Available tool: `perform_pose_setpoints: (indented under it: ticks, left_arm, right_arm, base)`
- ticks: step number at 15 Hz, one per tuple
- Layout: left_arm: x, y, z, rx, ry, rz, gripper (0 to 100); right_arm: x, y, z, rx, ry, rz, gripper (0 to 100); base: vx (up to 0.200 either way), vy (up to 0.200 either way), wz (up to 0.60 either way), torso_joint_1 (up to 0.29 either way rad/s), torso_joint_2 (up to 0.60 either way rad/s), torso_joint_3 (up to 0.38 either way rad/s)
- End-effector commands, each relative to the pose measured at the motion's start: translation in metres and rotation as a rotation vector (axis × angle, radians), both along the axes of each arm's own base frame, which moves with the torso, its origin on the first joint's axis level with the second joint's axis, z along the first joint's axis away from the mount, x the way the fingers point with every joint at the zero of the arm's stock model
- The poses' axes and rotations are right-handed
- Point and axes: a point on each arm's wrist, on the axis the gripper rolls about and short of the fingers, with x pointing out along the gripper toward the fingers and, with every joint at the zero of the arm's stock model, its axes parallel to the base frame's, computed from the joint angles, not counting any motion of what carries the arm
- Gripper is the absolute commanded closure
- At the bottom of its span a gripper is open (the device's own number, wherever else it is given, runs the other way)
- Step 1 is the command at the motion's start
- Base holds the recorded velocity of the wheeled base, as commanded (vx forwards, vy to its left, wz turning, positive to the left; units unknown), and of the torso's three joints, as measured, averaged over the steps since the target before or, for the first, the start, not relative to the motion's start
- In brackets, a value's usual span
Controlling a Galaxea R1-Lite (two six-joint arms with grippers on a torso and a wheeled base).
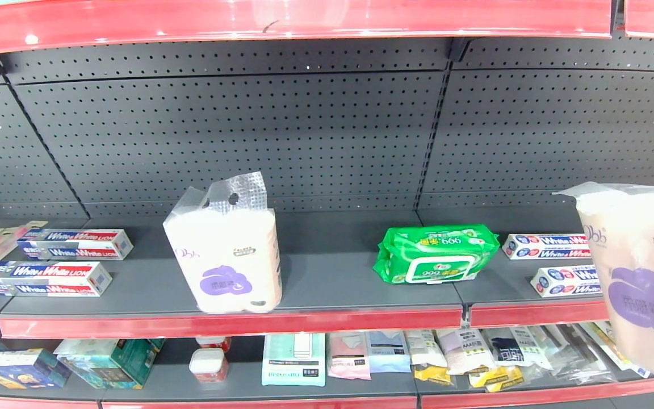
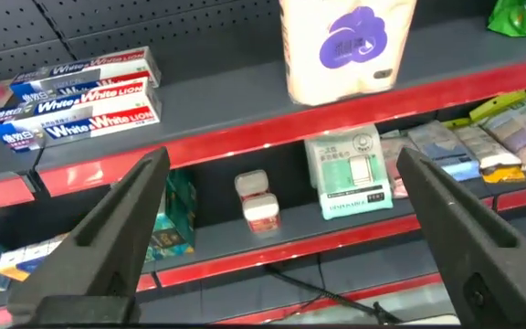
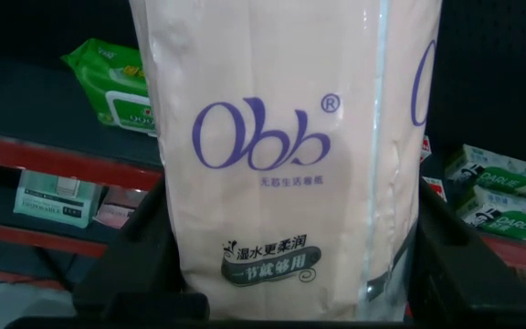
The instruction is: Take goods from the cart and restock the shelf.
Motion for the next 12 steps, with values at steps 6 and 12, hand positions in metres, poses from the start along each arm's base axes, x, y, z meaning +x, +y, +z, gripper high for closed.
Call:
perform_pose_setpoints:
  ticks: [6, 12]
  left_arm:
    - [0.018, -0.002, -0.033, 0.004, -0.01, 0.01, 0]
    - [0.019, -0.002, -0.033, -0.002, -0.02, 0.01, 0]
  right_arm:
    - [0.0, -0.001, 0.01, -0.034, -0.075, -0.01, 100]
    - [0.009, -0.001, 0.014, -0.034, -0.061, -0.002, 100]
  base:
    - [0.0, 0.0, 0.0, 0.0, 0.0, 0.0]
    - [0.0, 0.0, 0.0, 0.0, 0.0, 0.0]
